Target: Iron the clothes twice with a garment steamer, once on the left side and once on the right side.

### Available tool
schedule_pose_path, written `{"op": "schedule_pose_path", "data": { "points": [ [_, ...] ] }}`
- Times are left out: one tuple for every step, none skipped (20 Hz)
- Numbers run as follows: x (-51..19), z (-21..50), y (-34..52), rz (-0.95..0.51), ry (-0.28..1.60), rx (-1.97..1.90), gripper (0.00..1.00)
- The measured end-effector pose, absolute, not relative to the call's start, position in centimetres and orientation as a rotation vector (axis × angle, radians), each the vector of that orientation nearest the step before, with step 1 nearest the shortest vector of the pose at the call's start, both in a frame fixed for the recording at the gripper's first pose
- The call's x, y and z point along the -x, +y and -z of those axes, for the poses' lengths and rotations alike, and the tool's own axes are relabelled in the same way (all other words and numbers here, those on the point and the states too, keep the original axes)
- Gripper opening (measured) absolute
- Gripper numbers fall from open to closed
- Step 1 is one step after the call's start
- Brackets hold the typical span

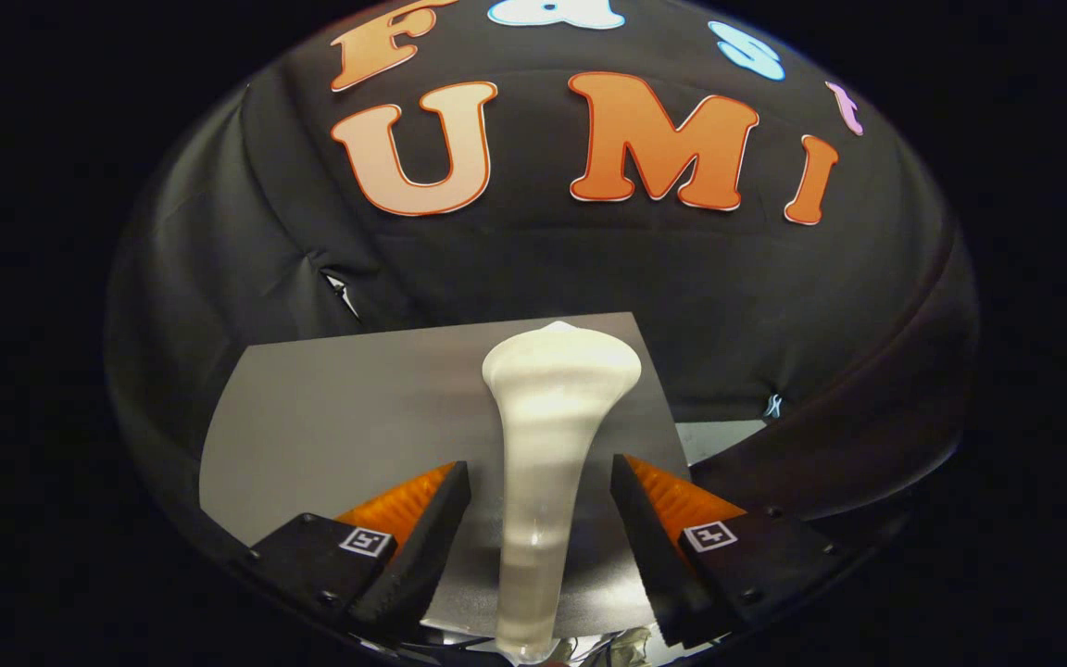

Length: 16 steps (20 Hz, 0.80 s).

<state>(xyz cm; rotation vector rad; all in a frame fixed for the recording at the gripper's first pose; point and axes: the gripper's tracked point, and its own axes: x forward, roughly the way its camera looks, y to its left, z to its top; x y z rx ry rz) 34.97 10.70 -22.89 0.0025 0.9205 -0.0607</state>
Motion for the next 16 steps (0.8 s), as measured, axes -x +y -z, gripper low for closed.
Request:
{"op": "schedule_pose_path", "data": {
  "points": [
    [-34.7,23.2,10.8,0.057,0.938,-0.006,0.98],
    [-34.5,23.6,10.8,0.055,0.954,-0.010,0.96],
    [-34.5,23.8,11.0,0.053,0.964,-0.015,0.93],
    [-34.8,24.1,11.1,0.055,0.969,-0.014,0.90],
    [-35.0,24.0,11.1,0.060,0.966,-0.007,0.87],
    [-35.2,24.1,11.0,0.064,0.965,0.000,0.84],
    [-35.2,24.2,11.0,0.069,0.968,0.005,0.81],
    [-35.0,24.4,10.8,0.078,0.975,0.017,0.78],
    [-35.2,24.3,10.3,0.094,0.971,0.024,0.74],
    [-35.2,24.4,10.2,0.101,0.973,0.018,0.69],
    [-35.2,24.5,10.3,0.098,0.972,0.014,0.64],
    [-35.1,24.5,10.3,0.096,0.973,0.015,0.60],
    [-35.0,24.3,10.4,0.095,0.972,0.012,0.55],
    [-35.2,24.5,10.4,0.092,0.969,0.002,0.52],
    [-35.1,24.5,10.7,0.086,0.963,-0.006,0.51],
    [-35.2,24.6,11.1,0.072,0.960,-0.011,0.47]
  ]
}}
